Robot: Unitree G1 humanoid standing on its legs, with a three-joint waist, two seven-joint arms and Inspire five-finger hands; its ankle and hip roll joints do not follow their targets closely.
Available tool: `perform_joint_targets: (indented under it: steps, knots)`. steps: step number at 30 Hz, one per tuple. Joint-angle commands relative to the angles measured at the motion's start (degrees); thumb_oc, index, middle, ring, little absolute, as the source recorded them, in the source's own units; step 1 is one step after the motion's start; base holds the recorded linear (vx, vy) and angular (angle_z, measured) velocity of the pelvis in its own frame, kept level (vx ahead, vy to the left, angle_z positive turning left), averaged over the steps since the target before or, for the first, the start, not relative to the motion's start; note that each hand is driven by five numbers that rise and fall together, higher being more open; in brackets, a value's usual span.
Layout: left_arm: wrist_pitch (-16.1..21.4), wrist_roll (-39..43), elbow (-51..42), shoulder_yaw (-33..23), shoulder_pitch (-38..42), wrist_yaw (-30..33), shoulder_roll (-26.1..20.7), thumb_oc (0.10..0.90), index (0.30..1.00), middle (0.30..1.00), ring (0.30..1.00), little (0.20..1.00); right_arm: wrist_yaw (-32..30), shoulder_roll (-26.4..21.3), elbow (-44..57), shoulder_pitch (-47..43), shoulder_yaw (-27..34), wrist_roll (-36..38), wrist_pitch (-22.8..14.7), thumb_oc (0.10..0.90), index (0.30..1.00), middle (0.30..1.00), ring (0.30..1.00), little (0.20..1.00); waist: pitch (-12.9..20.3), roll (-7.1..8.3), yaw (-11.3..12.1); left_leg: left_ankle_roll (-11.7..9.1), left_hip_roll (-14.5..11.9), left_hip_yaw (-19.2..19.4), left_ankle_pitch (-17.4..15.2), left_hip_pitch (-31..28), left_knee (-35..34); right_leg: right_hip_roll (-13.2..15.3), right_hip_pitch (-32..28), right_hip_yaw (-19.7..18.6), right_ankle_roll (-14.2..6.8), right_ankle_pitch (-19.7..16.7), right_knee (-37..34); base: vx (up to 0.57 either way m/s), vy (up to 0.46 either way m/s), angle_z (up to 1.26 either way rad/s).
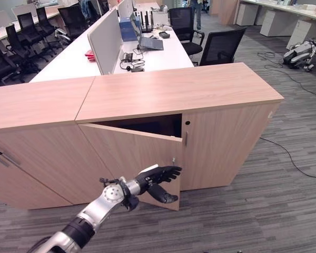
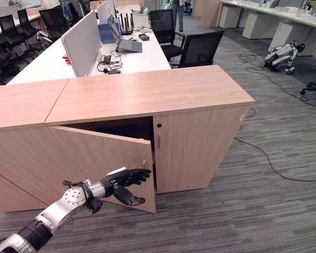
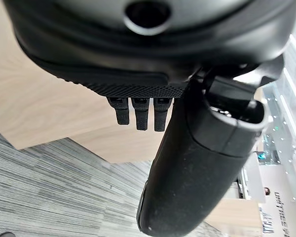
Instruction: Put the empty folder in the office cabinet
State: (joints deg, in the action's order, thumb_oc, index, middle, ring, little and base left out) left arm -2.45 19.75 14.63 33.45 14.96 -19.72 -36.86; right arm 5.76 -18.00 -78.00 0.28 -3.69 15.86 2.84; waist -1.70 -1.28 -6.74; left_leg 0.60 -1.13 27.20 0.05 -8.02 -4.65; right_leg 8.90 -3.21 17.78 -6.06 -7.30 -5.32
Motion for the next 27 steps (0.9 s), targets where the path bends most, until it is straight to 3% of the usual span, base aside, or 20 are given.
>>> perform_joint_targets:
  steps: [1,6,7,8,13,22,27]
  knots:
    - [6.1,-1.4,1.4,-3.5,10.6,0.2,0.3,0.800,0.900,0.900,0.900,0.900,0.7,-2.6,-5.9,1.3,-1.2,-0.5,0.1,0.800,0.900,0.900,0.900,0.900,2.4,-2.09,-0.3,-2.5,-2.3,-2.4,-8.6,-4.9,-0.3,-3.7,0.3,2.4,-1.3,6.8,0.3,0.00,-0.049,-0.24]
    - [6.9,-8.0,11.9,-3.1,19.3,3.2,-0.4,0.800,0.900,0.900,0.900,0.900,0.8,-3.1,-6.2,1.4,-1.0,1.2,-0.3,0.800,0.900,0.900,0.900,0.900,2.9,-2.15,-1.3,-3.0,-2.8,-1.1,-8.1,-5.1,-0.3,-4.4,0.2,1.7,-1.1,7.2,0.3,0.00,-0.051,-0.12]
    - [6.7,-12.4,18.6,-2.3,24.3,4.6,-0.1,0.800,0.900,0.900,0.900,0.900,0.9,-3.8,-6.3,1.5,-0.8,1.9,-0.5,0.800,0.900,0.900,0.900,0.900,3.1,-2.20,-1.8,-3.1,-2.9,-0.8,-7.9,-5.2,-0.3,-4.7,0.1,1.6,-1.0,7.4,0.3,-0.01,-0.025,-0.12]
    - [6.9,-12.4,18.9,-2.2,24.6,4.7,0.1,0.800,0.900,0.900,0.900,0.900,0.9,-3.8,-6.3,1.5,-0.7,1.9,-0.5,0.800,0.900,0.900,0.900,0.900,3.0,-2.19,-1.7,-3.1,-2.9,-0.9,-7.9,-5.2,-0.3,-4.7,0.1,1.6,-1.0,7.4,0.3,-0.02,-0.031,-0.17]
    - [6.8,-22.3,37.4,-0.3,36.7,12.2,2.5,0.800,0.900,0.900,0.900,0.900,0.9,-4.9,-5.4,3.1,-0.8,4.1,-0.8,0.800,0.900,0.900,0.900,0.900,3.0,-2.22,-3.4,-3.2,-2.8,-0.5,-7.5,-5.1,-0.3,-4.7,0.2,1.5,-1.0,6.9,0.3,-0.03,-0.014,-0.04]
    - [7.4,-23.1,52.3,-1.7,48.6,20.8,4.5,0.800,0.900,0.900,0.900,0.900,-0.9,-4.7,-4.2,3.9,-2.0,5.5,-1.4,0.800,0.900,0.900,0.900,0.900,3.0,-2.73,-6.4,-3.0,-2.2,0.9,-7.7,-4.9,-0.3,-4.6,1.2,0.3,-1.5,5.8,0.3,-0.01,0.006,-0.03]
    - [6.4,-22.5,58.7,-2.7,50.8,22.2,4.1,0.800,0.900,0.900,0.900,0.900,-2.2,-4.5,-3.7,3.5,-2.1,6.2,-1.6,0.800,0.900,0.900,0.900,0.900,3.1,-3.14,-7.7,-2.8,-1.9,1.9,-7.8,-4.8,-0.3,-4.8,2.0,-0.9,-1.7,5.1,0.3,-0.02,0.014,-0.12]
